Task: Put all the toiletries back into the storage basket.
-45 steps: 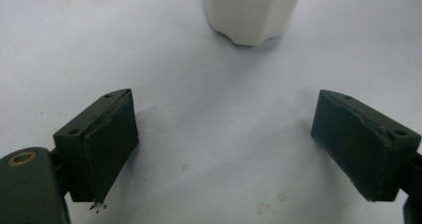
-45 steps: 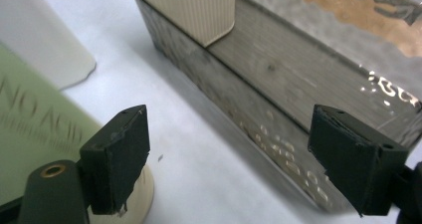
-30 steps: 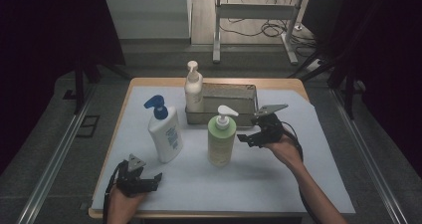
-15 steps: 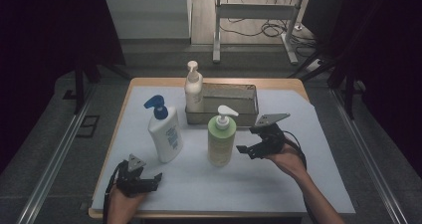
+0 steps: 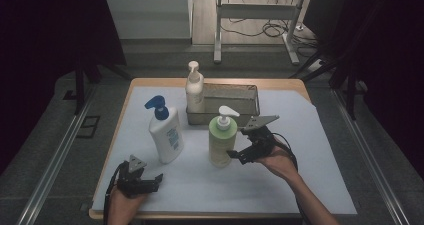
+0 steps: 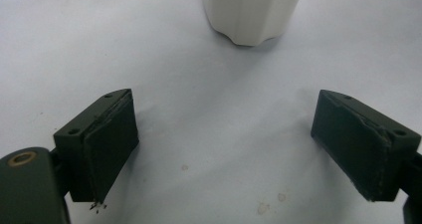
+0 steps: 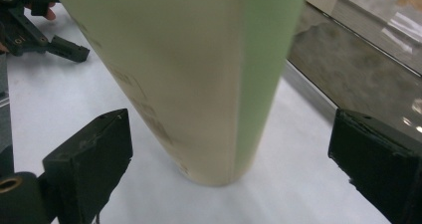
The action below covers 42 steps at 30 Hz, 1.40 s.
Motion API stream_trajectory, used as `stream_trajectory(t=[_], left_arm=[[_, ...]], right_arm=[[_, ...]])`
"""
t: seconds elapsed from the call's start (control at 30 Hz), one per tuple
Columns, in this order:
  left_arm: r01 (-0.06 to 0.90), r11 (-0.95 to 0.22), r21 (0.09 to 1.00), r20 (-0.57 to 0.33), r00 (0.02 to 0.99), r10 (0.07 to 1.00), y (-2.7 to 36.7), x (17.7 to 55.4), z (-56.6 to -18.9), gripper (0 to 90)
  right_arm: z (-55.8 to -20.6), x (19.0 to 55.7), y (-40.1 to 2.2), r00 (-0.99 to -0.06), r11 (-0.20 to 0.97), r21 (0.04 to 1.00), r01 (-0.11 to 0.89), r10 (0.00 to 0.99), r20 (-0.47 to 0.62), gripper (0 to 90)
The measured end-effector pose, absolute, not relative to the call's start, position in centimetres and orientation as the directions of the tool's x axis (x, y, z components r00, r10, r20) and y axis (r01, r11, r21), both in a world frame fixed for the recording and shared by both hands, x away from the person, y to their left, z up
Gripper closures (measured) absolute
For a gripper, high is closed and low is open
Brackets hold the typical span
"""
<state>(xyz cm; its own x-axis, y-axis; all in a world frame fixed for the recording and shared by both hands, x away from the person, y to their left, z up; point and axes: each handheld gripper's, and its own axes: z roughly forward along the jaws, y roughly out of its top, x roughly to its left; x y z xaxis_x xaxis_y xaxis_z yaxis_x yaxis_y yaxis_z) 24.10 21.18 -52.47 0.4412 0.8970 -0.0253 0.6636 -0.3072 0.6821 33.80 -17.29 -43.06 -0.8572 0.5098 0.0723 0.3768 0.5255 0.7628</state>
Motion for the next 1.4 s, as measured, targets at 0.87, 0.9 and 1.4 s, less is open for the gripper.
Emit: stream_trajectory(t=[0.87, 0.9, 1.4], left_arm=[[0.661, -0.31, 0.683, -0.023, 0.443, 0.896, 21.2, 24.1, -52.5, 10.7], [0.662, -0.308, 0.683, -0.025, 0.442, 0.896, 21.2, 24.1, -52.5, 10.7], [0.663, -0.311, 0.68, -0.024, 0.444, 0.896, 21.2, 24.1, -52.5, 10.7]], right_arm=[[-43.3, 34.0, -13.4, -0.847, 0.507, 0.793, 0.338, 0.531, 0.022, 11.1], [-43.3, 34.0, -13.4, -0.846, 0.503, 0.795, 0.339, 0.533, 0.023, 11.3], [-42.2, 34.0, -13.0, -0.818, 0.508, 0.776, 0.373, 0.575, 0.016, 12.6]])
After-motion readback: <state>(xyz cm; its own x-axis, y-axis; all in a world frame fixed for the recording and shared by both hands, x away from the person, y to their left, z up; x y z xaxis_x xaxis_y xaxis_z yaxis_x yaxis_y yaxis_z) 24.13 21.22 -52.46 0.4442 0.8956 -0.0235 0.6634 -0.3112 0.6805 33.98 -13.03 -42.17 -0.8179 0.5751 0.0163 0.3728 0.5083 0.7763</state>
